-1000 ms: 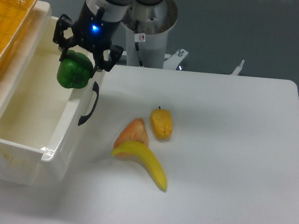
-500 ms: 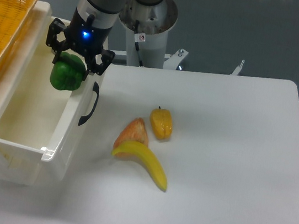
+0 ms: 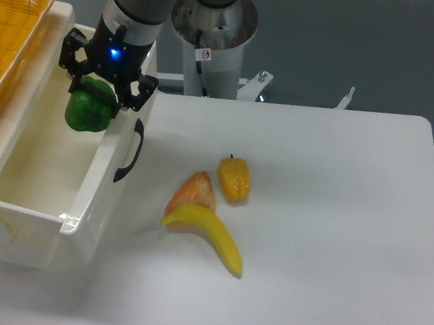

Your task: Place the green pepper in the upper white drawer

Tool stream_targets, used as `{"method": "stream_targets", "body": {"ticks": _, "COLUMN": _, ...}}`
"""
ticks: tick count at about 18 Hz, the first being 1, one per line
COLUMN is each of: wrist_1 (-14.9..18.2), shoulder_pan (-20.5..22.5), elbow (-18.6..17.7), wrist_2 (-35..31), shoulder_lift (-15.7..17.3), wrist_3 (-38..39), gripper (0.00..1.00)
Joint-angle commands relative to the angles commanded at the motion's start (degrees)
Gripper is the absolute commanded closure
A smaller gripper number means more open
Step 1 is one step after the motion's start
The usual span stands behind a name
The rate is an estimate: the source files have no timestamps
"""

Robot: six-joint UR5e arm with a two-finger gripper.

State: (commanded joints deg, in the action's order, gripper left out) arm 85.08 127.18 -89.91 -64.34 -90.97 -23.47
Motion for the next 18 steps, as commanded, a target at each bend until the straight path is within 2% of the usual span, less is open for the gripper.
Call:
{"method": "stream_targets", "body": {"ticks": 5, "wrist_1": 0.1, "shoulder_pan": -0.1, "elbow": 0.0, "wrist_2": 0.0, "shoulder_lift": -0.2, "wrist_3": 0.0, "gripper": 0.30}}
{"method": "stream_targets", "body": {"ticks": 7, "wrist_1": 0.0, "shoulder_pan": -0.1, "elbow": 0.0, "wrist_2": 0.0, "shoulder_lift": -0.3, "wrist_3": 0.0, "gripper": 0.24}}
{"method": "stream_targets", "body": {"ticks": 9, "wrist_1": -0.1, "shoulder_pan": -0.1, "elbow": 0.0, "wrist_2": 0.0, "shoulder_lift": -0.3, "wrist_3": 0.0, "gripper": 0.23}}
{"method": "stream_targets", "body": {"ticks": 11, "wrist_1": -0.2, "shoulder_pan": -0.1, "elbow": -0.2, "wrist_2": -0.1, "shoulder_lift": -0.3, "wrist_3": -0.5, "gripper": 0.02}}
{"method": "stream_targets", "body": {"ticks": 18, "wrist_1": -0.2, "shoulder_pan": -0.1, "elbow": 0.0, "wrist_2": 0.0, "shoulder_lift": -0.1, "wrist_3": -0.5, "gripper": 0.01}}
